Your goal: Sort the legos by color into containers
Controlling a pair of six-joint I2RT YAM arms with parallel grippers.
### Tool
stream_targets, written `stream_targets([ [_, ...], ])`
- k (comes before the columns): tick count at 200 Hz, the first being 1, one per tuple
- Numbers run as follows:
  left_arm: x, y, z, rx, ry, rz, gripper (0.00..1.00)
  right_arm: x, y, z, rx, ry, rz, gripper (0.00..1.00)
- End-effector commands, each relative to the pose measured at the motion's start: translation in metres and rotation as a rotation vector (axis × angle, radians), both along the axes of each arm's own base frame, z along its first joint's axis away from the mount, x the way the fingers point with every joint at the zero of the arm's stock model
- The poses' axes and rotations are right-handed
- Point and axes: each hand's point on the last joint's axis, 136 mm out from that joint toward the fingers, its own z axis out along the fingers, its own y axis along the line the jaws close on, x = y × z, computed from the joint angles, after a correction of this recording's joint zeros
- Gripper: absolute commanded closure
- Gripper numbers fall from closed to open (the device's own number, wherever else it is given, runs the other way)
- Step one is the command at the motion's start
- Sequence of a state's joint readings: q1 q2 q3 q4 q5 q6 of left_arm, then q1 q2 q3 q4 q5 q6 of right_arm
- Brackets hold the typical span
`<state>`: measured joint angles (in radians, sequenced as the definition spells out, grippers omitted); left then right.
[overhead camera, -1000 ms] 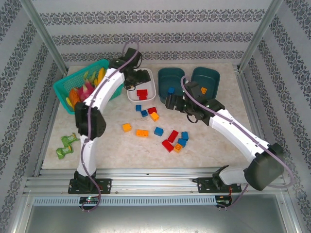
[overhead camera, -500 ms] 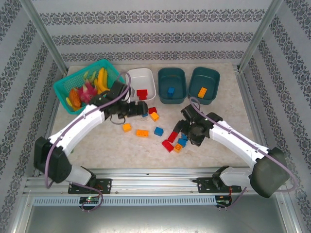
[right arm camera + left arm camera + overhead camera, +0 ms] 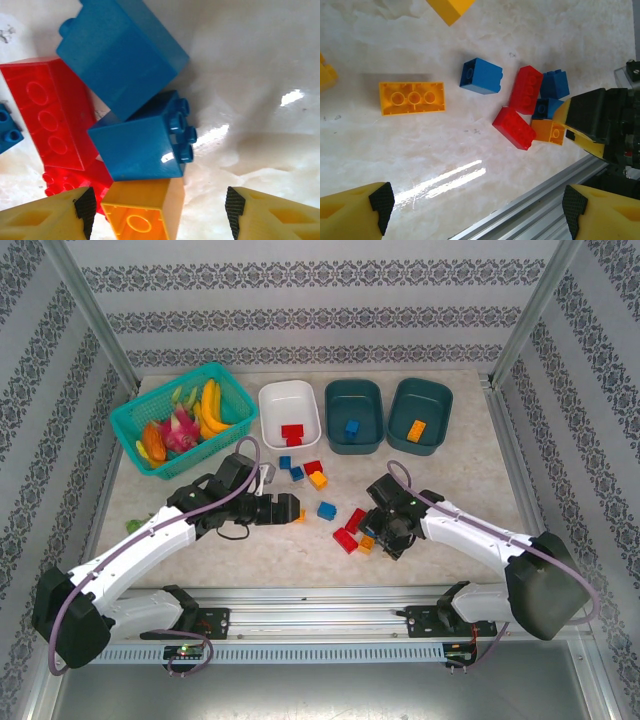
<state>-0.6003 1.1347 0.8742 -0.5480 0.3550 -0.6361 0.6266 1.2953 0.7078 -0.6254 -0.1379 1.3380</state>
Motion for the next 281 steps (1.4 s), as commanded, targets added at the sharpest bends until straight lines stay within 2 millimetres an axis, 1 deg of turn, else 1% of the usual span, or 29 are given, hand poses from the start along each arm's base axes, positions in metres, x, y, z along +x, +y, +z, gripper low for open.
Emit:
stream_targets([
  [1, 0.004, -0.008, 0.009, -0.03, -0.047, -0.004, 0.11, -0.003, 0.007, -0.005, 0.017, 0.019, -0.002, 0.29],
  [34, 0.003, -0.011, 0.008, -0.032, -0.047, -0.006, 0.11, -0.004, 0.011, -0.001, 0.018, 0.009, 0.013, 0.29],
  [57, 0.002, -0.012, 0.006, -0.032, -0.046, -0.005, 0.11, -0.008, 0.012, -0.009, 0.018, 0.036, 0.016, 0.33],
  [71, 0.001, -0.013, 0.005, -0.034, -0.044, -0.007, 0.11, -0.009, 0.013, -0.014, 0.019, 0.051, 0.021, 0.37],
  [93, 0.001, -0.015, 0.007, -0.04, -0.048, -0.013, 0.11, -0.005, 0.015, -0.017, 0.009, 0.048, 0.035, 0.46],
  [120, 0.0, -0.019, 0.009, -0.051, -0.048, -0.024, 0.11, -0.004, 0.016, -0.021, -0.006, 0.063, 0.053, 0.51],
  [138, 0.0, -0.02, 0.011, -0.053, -0.05, -0.028, 0.11, -0.003, 0.016, -0.021, -0.016, 0.069, 0.059, 0.58],
  [154, 0.001, -0.022, 0.014, -0.061, -0.054, -0.029, 0.11, 0.0, 0.016, -0.015, -0.023, 0.052, 0.07, 0.64],
  [166, 0.002, -0.024, 0.018, -0.069, -0.058, -0.03, 0.11, 0.004, 0.016, -0.005, -0.025, 0.025, 0.082, 0.68],
  [178, 0.004, -0.027, 0.024, -0.08, -0.064, -0.029, 0.11, 0.009, 0.015, 0.009, -0.032, -0.007, 0.098, 0.7],
  [192, 0.01, -0.034, 0.036, -0.111, -0.073, -0.022, 0.11, 0.016, 0.013, 0.031, -0.049, -0.052, 0.122, 0.71],
  [211, 0.024, -0.047, 0.059, -0.167, -0.093, -0.005, 0.11, 0.032, 0.004, 0.062, -0.079, -0.118, 0.154, 0.71],
  [229, 0.045, -0.063, 0.081, -0.205, -0.117, 0.004, 0.11, 0.058, -0.014, 0.088, -0.101, -0.193, 0.149, 0.71],
  [254, 0.084, -0.085, 0.107, -0.267, -0.131, 0.023, 0.1, 0.11, -0.044, 0.118, -0.107, -0.297, 0.114, 0.71],
  [266, 0.103, -0.096, 0.111, -0.289, -0.127, 0.03, 0.1, 0.138, -0.056, 0.129, -0.111, -0.339, 0.111, 0.71],
  [281, 0.127, -0.108, 0.112, -0.301, -0.12, 0.03, 0.1, 0.169, -0.073, 0.133, -0.124, -0.356, 0.109, 0.71],
])
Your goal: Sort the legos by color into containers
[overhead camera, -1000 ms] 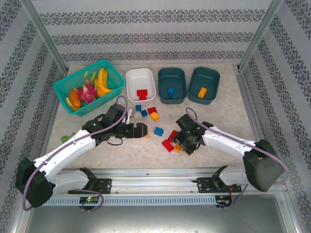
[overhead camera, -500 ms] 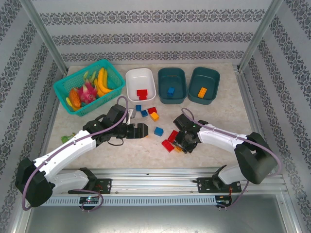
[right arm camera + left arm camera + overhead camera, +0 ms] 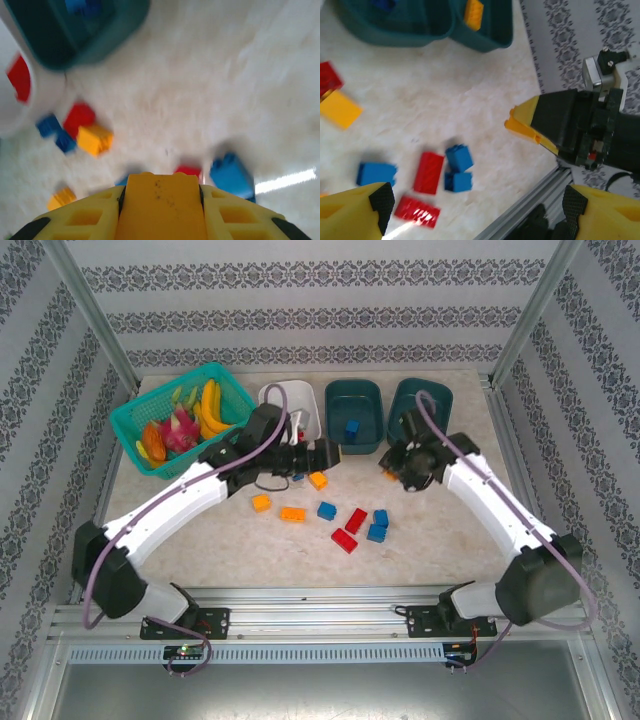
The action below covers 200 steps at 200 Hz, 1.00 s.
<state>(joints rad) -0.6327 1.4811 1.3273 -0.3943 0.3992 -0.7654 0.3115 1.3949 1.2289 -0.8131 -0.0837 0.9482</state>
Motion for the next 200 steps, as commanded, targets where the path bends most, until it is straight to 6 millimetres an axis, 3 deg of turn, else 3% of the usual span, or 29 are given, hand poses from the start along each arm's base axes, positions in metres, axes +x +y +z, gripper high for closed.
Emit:
stream_targets([
  [1, 0.037, -0.02, 0.015, -0.074, -0.007, 0.005, 0.1, 0.038, -0.026, 0.003, -0.083, -0.027, 0.068, 0.72],
  [31, 0.078, -0.044, 0.012, -0.062, -0.009, -0.016, 0.11, 0.096, -0.054, -0.006, -0.088, -0.031, 0.064, 0.71],
  [84, 0.137, -0.078, 0.009, -0.068, -0.028, -0.026, 0.11, 0.162, -0.083, -0.062, -0.05, 0.071, 0.053, 0.72],
  [124, 0.159, -0.09, 0.001, -0.048, -0.026, -0.033, 0.11, 0.184, -0.078, -0.096, -0.006, 0.134, 0.064, 0.71],
  [161, 0.164, -0.091, -0.01, -0.035, -0.01, -0.024, 0.11, 0.192, -0.077, -0.116, 0.029, 0.176, 0.05, 0.69],
  [179, 0.163, -0.09, -0.013, -0.027, -0.003, -0.019, 0.11, 0.191, -0.079, -0.124, 0.039, 0.196, 0.037, 0.64],
  [200, 0.161, -0.086, -0.012, -0.011, -0.005, -0.008, 0.12, 0.191, -0.08, -0.122, 0.042, 0.195, 0.038, 0.51],
])
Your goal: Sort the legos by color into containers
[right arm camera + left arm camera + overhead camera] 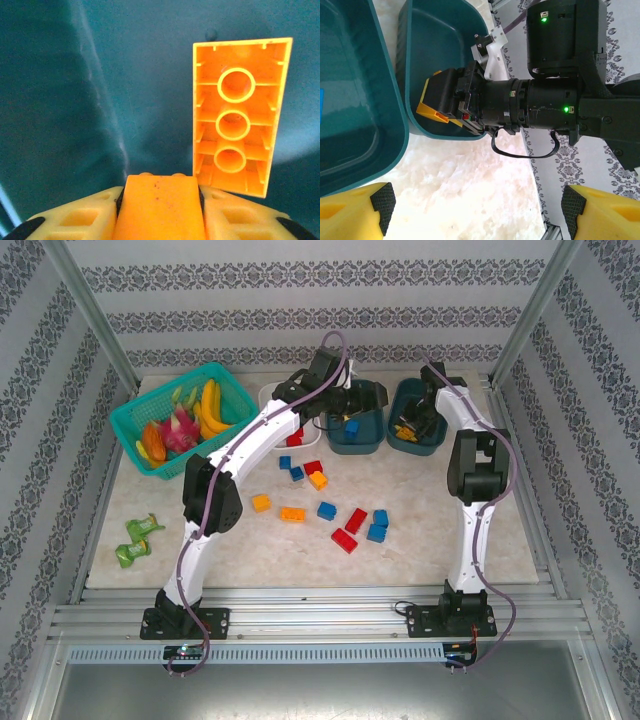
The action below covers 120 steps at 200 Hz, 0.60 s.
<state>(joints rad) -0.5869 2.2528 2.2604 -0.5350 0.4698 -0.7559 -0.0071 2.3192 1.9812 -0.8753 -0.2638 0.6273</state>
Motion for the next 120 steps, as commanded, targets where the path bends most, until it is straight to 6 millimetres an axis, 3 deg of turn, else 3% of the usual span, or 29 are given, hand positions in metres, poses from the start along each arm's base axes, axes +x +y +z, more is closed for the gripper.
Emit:
stream_targets([
  [1, 0.002, 0.01, 0.0, 0.031, -0.006, 0.009, 0.12, -0.001, -0.002, 0.004, 0.024, 0.016, -0.007, 0.5],
  [42, -0.009, 0.033, -0.003, 0.104, 0.011, 0.073, 0.13, 0.002, -0.002, 0.035, 0.019, -0.043, -0.003, 0.39],
  [78, -0.034, 0.077, -0.022, 0.252, 0.058, 0.166, 0.15, -0.002, 0.004, 0.103, -0.018, -0.203, 0.01, 0.39],
  [99, -0.053, 0.11, -0.05, 0.365, 0.107, 0.213, 0.16, -0.017, 0.031, 0.139, -0.038, -0.315, 0.079, 0.39],
  [120, -0.067, 0.151, -0.082, 0.453, 0.172, 0.29, 0.17, -0.048, 0.077, 0.162, -0.025, -0.448, 0.206, 0.37],
])
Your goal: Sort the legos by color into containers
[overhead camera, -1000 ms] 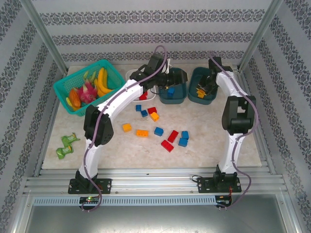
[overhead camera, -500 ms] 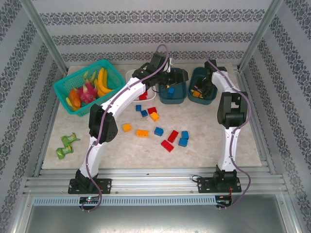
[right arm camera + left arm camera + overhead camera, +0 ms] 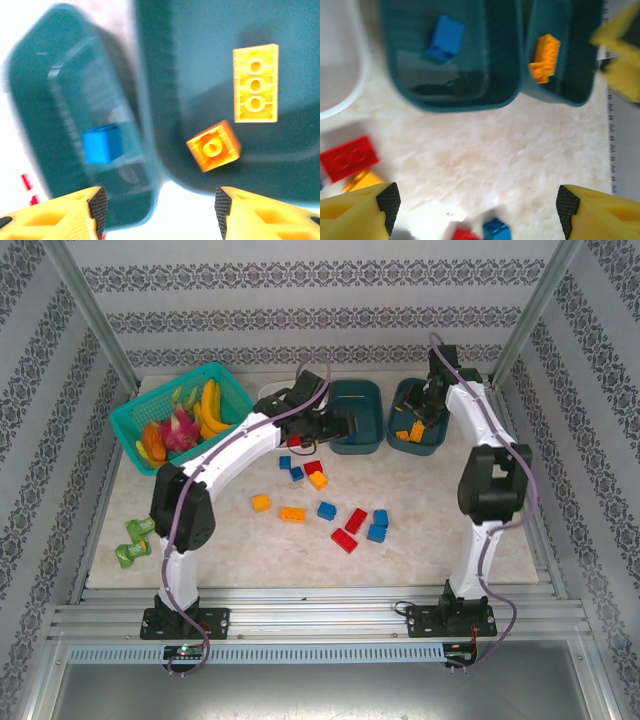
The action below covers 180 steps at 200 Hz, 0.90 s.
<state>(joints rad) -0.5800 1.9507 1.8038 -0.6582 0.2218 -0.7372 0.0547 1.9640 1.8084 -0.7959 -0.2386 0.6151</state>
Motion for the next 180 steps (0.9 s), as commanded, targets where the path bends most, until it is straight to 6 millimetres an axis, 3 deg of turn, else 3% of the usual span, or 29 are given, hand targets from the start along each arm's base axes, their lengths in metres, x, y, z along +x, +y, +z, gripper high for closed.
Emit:
stream_targets([
  [1, -0.01, 0.061, -0.028, 0.154, 0.043, 0.114, 0.18, -0.026, 0.053, 0.042, -0.014, -0.188, 0.151, 0.37],
  [23, -0.015, 0.091, -0.059, 0.19, 0.082, 0.17, 0.2, -0.072, 0.108, 0.05, 0.041, -0.356, 0.306, 0.35],
  [41, -0.01, 0.102, -0.078, 0.207, 0.088, 0.174, 0.23, -0.113, 0.147, 0.048, 0.072, -0.487, 0.433, 0.31],
  [72, 0.006, 0.108, -0.1, 0.258, 0.073, 0.142, 0.24, -0.159, 0.174, 0.033, 0.106, -0.558, 0.523, 0.22],
  [109, 0.02, 0.113, -0.125, 0.276, 0.08, 0.119, 0.27, -0.175, 0.179, 0.012, 0.148, -0.51, 0.563, 0.21],
  [180, 0.031, 0.126, -0.146, 0.378, 0.079, 0.101, 0.36, -0.171, 0.18, 0.008, 0.159, -0.489, 0.539, 0.21],
])
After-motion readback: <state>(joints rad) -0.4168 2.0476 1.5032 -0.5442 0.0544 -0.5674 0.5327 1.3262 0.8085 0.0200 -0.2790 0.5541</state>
